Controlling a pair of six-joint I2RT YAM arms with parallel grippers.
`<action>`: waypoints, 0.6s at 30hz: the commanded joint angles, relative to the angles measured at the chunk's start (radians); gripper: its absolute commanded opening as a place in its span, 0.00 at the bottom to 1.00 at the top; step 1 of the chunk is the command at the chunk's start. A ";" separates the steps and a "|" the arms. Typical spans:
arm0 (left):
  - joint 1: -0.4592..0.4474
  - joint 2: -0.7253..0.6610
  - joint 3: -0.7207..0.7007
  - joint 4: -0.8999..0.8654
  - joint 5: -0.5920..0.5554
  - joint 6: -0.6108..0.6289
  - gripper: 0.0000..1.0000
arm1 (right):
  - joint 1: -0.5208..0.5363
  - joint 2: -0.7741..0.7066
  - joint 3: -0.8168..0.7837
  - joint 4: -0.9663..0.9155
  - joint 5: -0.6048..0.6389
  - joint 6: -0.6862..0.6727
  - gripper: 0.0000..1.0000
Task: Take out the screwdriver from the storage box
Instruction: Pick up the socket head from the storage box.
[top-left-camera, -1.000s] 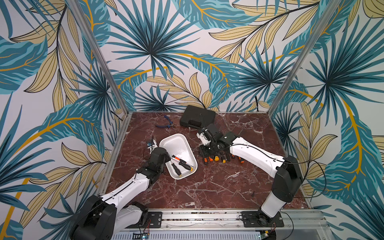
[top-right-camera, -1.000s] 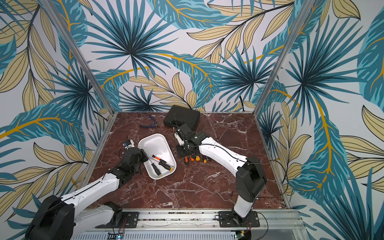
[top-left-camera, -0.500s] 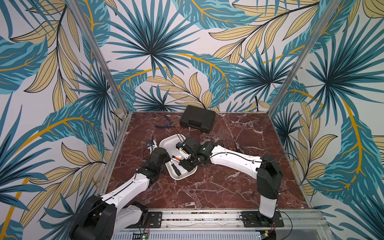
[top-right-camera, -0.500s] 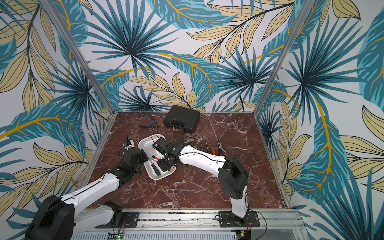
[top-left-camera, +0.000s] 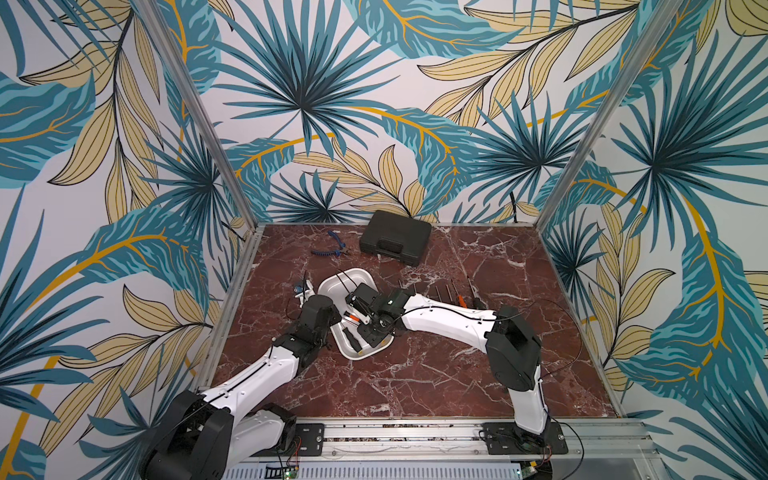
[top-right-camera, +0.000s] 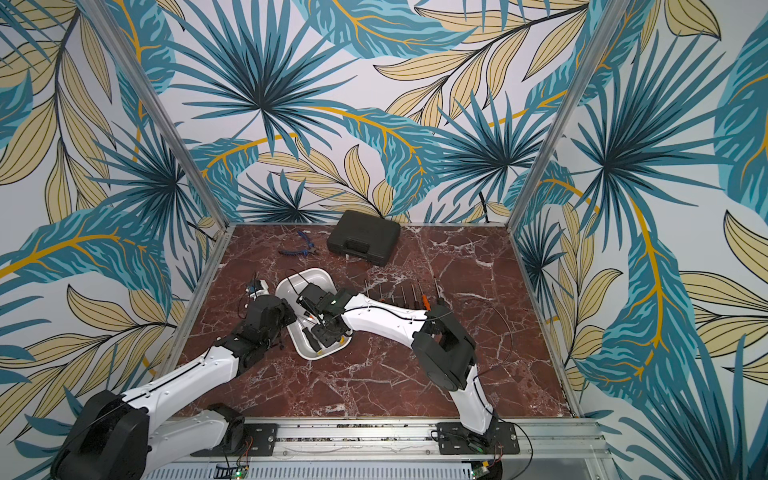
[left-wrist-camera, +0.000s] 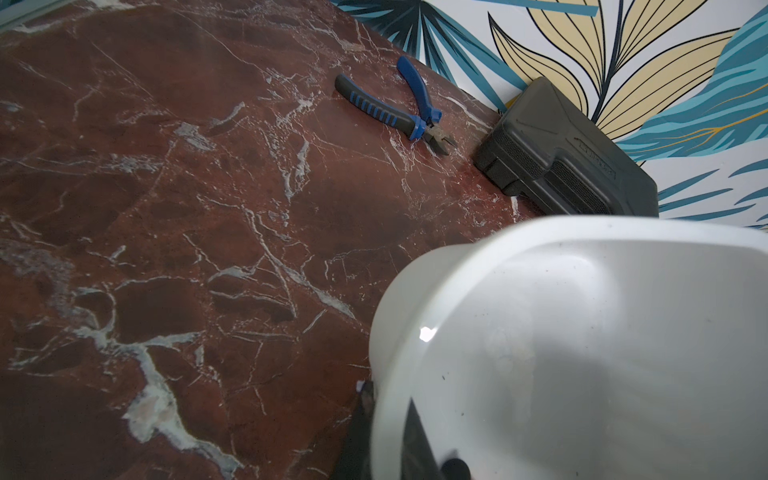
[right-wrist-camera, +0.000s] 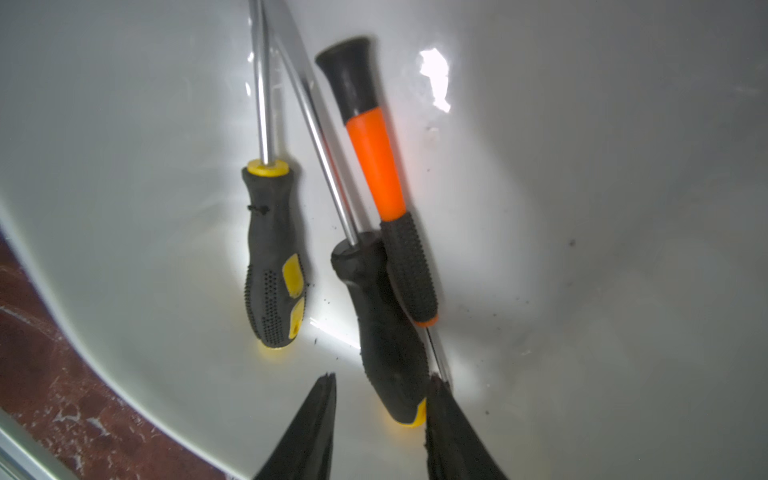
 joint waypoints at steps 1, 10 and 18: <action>0.009 -0.018 0.010 0.030 0.003 -0.012 0.00 | 0.005 0.039 0.021 -0.035 0.035 -0.021 0.40; 0.011 -0.011 0.013 0.033 0.003 -0.010 0.00 | 0.008 0.078 0.027 -0.036 0.005 -0.028 0.41; 0.010 -0.011 0.010 0.036 0.005 -0.015 0.00 | 0.008 0.110 0.023 -0.034 0.025 -0.026 0.38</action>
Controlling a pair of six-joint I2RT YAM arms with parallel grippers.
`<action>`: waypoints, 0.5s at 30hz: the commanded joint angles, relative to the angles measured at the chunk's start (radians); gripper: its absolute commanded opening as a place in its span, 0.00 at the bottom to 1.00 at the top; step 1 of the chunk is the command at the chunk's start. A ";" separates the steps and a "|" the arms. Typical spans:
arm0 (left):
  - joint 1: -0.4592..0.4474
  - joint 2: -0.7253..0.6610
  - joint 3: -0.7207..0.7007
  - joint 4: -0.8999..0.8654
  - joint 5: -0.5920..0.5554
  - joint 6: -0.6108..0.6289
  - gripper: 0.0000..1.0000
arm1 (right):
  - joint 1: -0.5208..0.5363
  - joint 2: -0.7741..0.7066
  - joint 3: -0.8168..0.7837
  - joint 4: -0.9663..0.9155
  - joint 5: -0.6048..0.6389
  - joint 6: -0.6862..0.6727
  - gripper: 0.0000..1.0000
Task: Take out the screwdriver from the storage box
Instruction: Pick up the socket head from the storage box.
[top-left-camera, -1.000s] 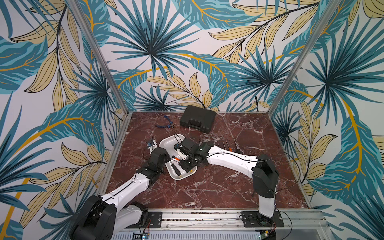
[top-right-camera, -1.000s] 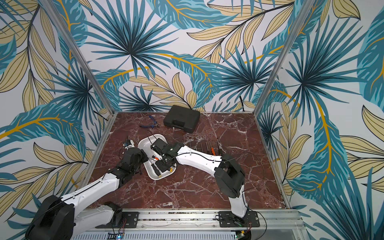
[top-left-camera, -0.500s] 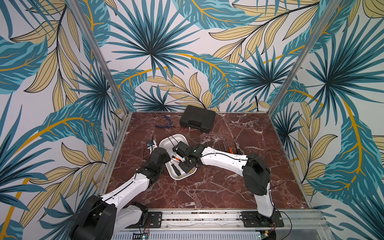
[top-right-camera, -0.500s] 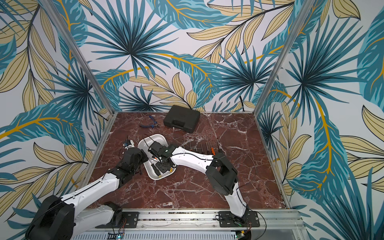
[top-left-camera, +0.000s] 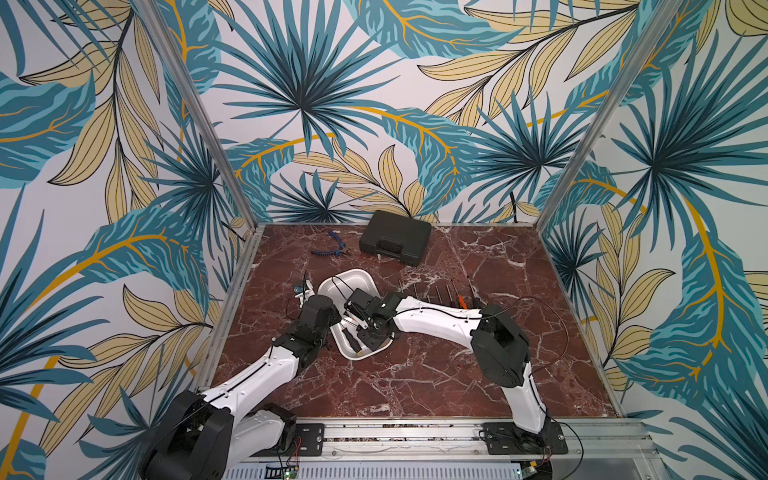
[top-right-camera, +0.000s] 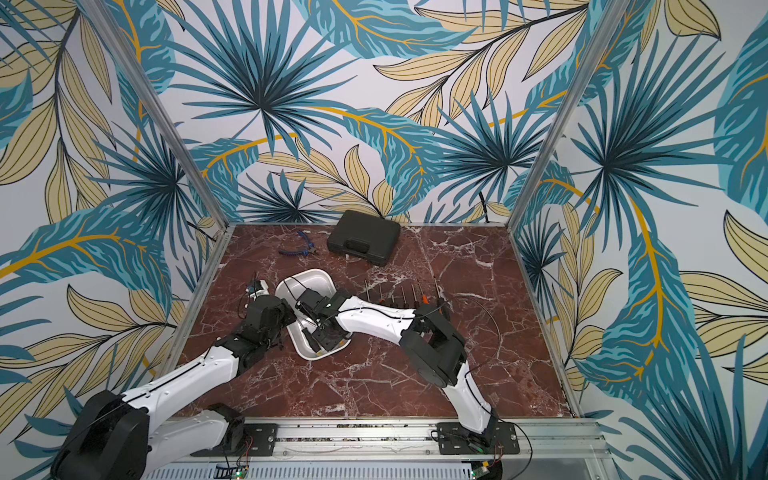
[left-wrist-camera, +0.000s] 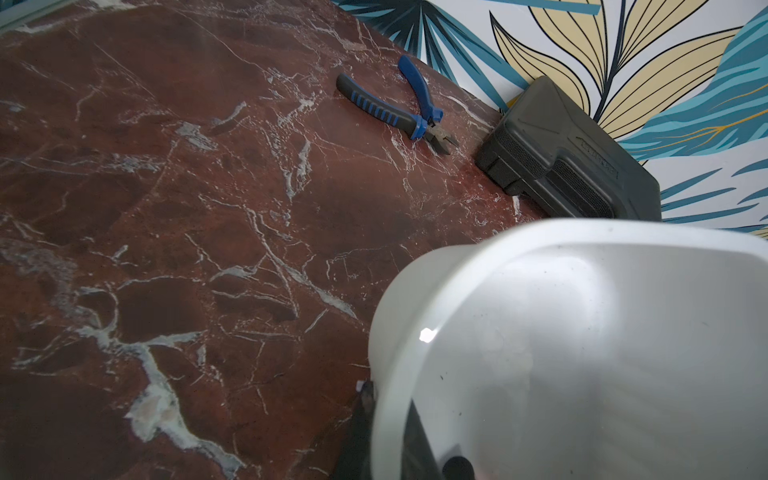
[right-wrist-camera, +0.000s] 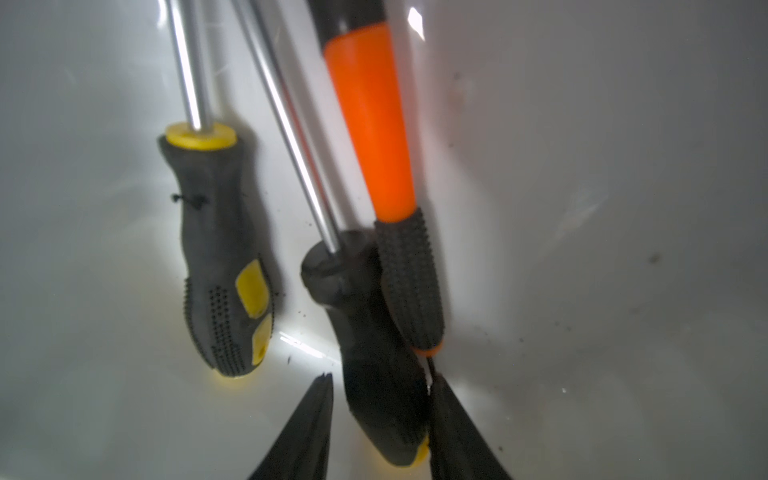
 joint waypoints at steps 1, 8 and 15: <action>0.009 -0.012 0.010 0.039 0.005 -0.015 0.00 | 0.006 0.036 0.009 -0.020 0.016 -0.007 0.37; 0.009 -0.012 0.009 0.040 0.008 -0.016 0.00 | 0.006 0.053 -0.008 0.009 0.031 0.004 0.33; 0.009 -0.013 0.007 0.042 0.009 -0.017 0.00 | 0.006 0.088 -0.005 0.026 0.005 0.014 0.33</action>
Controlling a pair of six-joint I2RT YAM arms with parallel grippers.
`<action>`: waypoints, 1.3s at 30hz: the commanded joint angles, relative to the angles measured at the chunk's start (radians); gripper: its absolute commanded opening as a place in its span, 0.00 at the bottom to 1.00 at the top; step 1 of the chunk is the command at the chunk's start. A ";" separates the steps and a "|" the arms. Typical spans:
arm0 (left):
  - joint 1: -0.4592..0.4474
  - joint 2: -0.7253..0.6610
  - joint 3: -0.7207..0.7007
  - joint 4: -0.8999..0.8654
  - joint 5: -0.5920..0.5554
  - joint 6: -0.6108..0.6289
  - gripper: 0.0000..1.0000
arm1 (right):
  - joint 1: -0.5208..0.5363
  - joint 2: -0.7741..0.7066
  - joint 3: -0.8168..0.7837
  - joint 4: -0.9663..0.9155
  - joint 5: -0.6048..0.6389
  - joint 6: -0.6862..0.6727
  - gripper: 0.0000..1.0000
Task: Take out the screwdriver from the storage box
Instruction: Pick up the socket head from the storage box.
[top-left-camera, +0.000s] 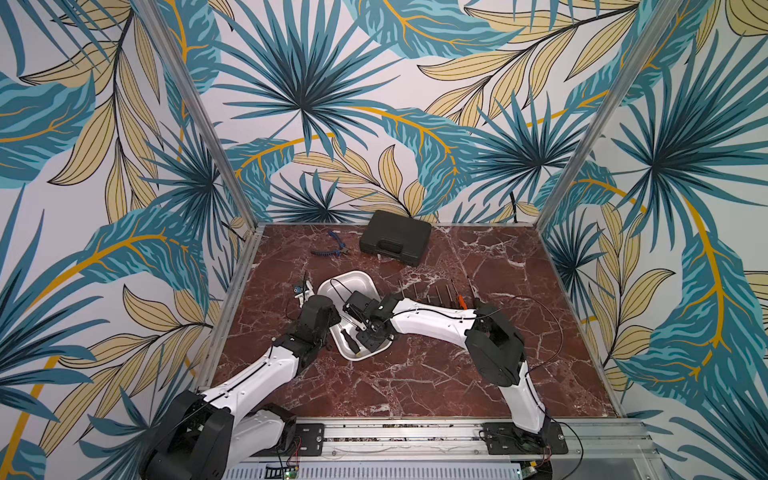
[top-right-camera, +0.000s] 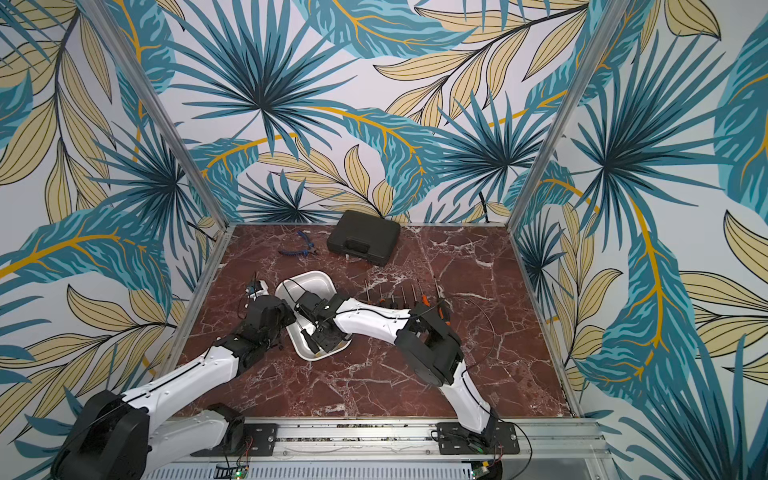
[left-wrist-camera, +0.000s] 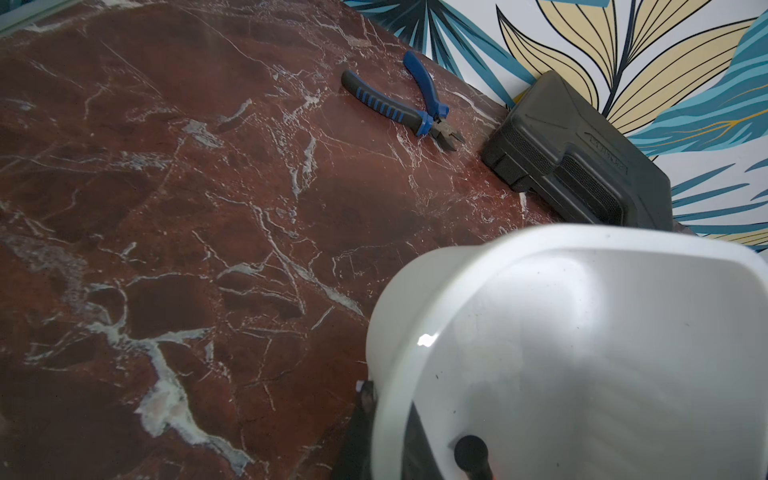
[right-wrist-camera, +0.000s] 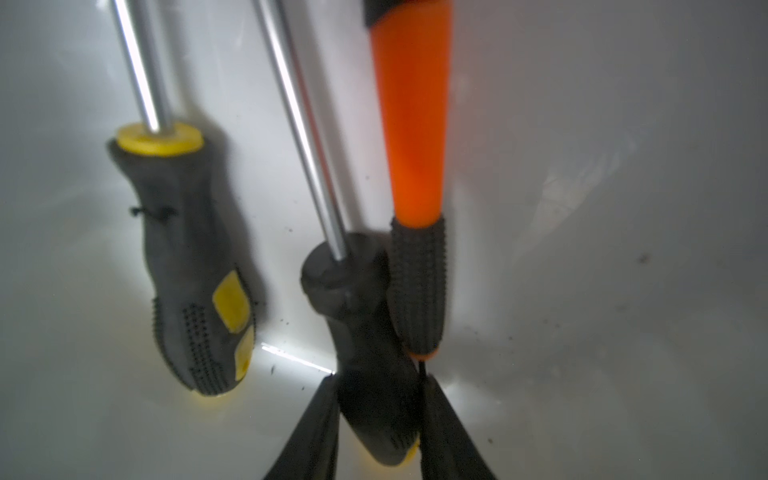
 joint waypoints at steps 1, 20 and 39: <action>0.007 -0.013 0.007 0.053 0.009 -0.020 0.00 | 0.003 0.056 -0.006 0.004 -0.009 0.014 0.33; 0.007 -0.013 0.006 0.047 0.009 -0.016 0.00 | -0.056 -0.181 -0.098 0.068 -0.161 0.069 0.17; 0.014 -0.016 0.008 0.040 0.003 -0.005 0.00 | -0.185 -0.400 -0.240 0.157 -0.345 0.201 0.17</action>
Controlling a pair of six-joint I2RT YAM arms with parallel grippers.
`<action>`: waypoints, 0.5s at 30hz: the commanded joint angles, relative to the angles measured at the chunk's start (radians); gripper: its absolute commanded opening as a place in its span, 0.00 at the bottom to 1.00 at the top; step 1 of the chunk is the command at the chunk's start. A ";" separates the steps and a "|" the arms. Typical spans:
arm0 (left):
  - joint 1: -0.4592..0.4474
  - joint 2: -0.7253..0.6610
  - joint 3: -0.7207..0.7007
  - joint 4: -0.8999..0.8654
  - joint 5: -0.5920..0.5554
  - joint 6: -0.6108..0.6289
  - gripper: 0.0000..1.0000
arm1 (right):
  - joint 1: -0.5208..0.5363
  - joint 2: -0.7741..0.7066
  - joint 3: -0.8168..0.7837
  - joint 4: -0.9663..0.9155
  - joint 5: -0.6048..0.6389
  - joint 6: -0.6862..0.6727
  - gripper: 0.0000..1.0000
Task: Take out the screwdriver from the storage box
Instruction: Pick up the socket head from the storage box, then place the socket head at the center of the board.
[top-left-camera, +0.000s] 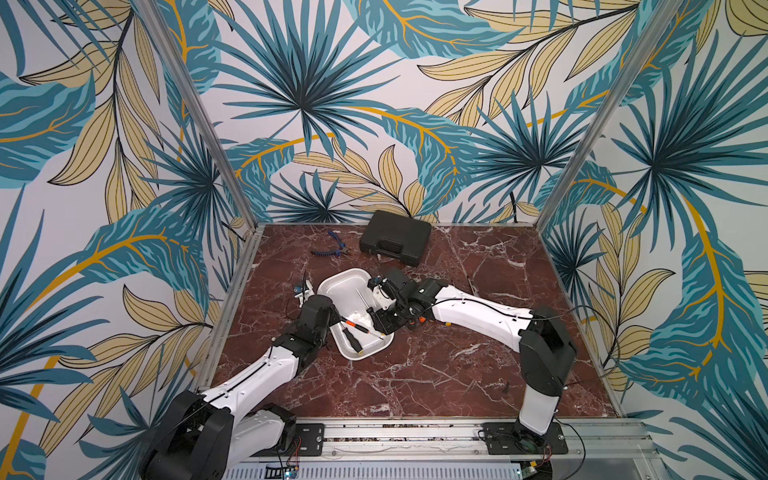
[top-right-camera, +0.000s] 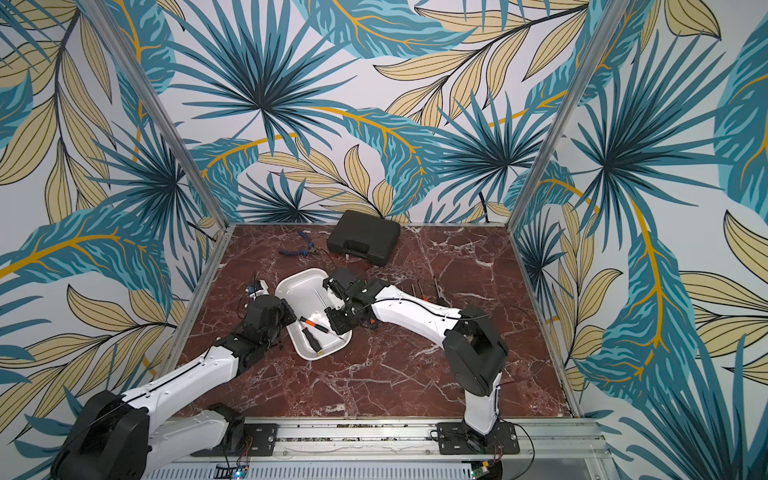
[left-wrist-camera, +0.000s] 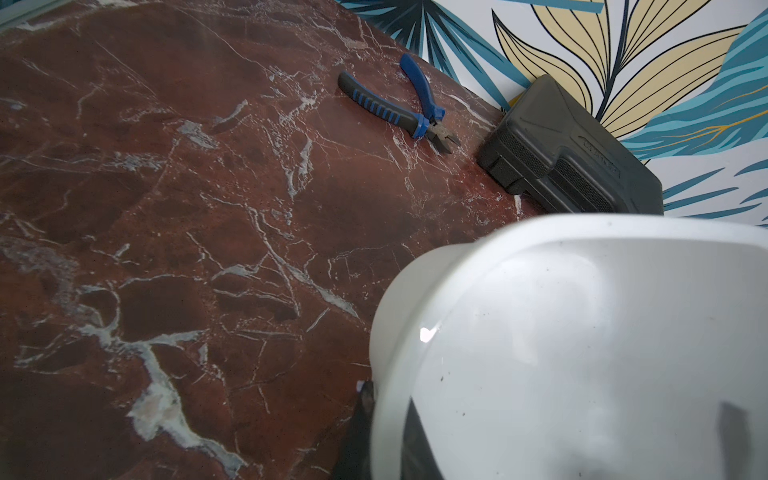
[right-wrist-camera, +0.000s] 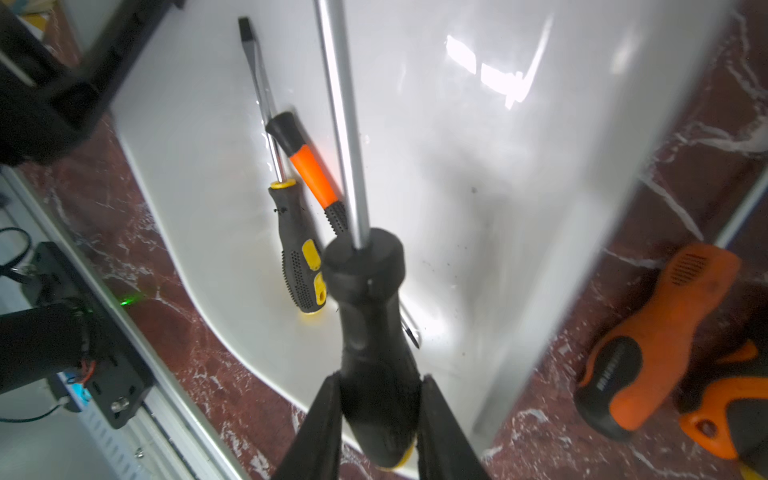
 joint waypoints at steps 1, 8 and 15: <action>0.014 -0.019 0.008 0.030 -0.003 0.001 0.00 | -0.055 -0.092 -0.040 0.042 -0.055 0.060 0.17; 0.031 -0.073 -0.003 -0.006 -0.025 0.013 0.00 | -0.163 -0.126 -0.099 0.043 -0.080 0.133 0.18; 0.048 -0.137 -0.025 -0.045 -0.033 0.017 0.00 | -0.197 0.014 -0.060 0.022 -0.121 0.175 0.18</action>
